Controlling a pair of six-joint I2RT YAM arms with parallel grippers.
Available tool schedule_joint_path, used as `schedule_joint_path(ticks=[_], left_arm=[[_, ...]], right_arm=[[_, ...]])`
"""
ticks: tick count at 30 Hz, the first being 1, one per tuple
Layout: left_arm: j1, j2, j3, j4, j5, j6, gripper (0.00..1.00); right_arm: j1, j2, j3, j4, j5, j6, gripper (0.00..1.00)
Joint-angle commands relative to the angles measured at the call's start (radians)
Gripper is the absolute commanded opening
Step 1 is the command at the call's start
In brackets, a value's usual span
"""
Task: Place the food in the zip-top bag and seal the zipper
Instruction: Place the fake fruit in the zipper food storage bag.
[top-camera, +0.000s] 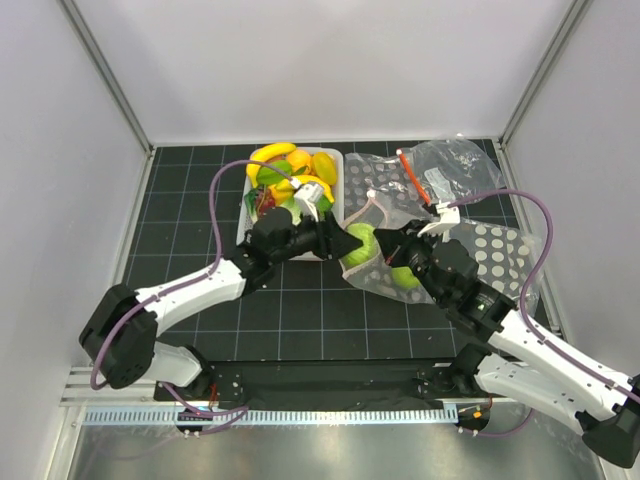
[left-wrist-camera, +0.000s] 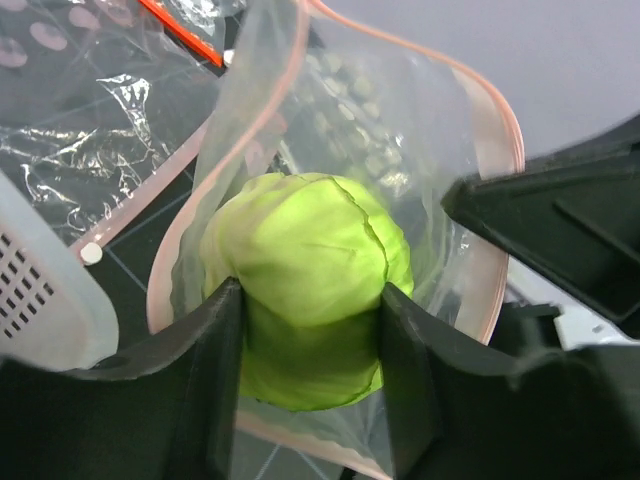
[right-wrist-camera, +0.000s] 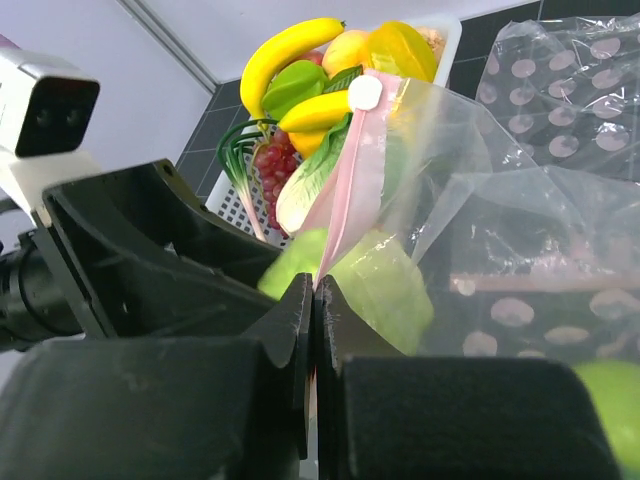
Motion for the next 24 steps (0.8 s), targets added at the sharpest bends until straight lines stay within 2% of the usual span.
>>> schedule_joint_path(ticks=[1,2,3,6,9,13,17,18,21,24], left_arm=[[-0.077,-0.005,0.092,-0.096,-0.117,0.125,0.51],[-0.094,-0.006,0.105,-0.138,-0.131,0.148,0.59],[-0.126,-0.005,0.118,-0.159,-0.143,0.184,0.79],[-0.163,-0.025,0.151,-0.202,-0.167,0.226,1.0],[-0.165,-0.066,0.142,-0.209,-0.173,0.228,1.0],[-0.165,-0.136,0.128,-0.254,-0.254,0.243,1.0],[-0.163,-0.193,0.119,-0.343,-0.474,0.272,1.0],[-0.162,-0.198,0.129,-0.368,-0.586,0.277,1.0],[-0.115,-0.16,0.172,-0.472,-0.676,0.286,1.0],[-0.039,-0.085,0.198,-0.529,-0.661,0.265,1.0]], right_arm=[[0.003,-0.02,0.007,0.076,0.02,0.009,0.01],[0.003,-0.018,0.006,0.076,0.022,0.01,0.01],[0.003,-0.02,0.006,0.074,0.028,0.01,0.01],[0.002,-0.021,0.006,0.059,0.063,0.016,0.01],[0.003,-0.025,0.009,0.019,0.141,0.031,0.01],[0.002,-0.011,0.03,-0.051,0.25,0.054,0.01],[0.003,0.023,0.067,-0.127,0.328,0.059,0.01],[0.003,0.032,0.071,-0.134,0.335,0.055,0.01],[0.003,0.04,0.072,-0.133,0.341,0.048,0.01],[0.003,0.043,0.072,-0.13,0.339,0.044,0.01]])
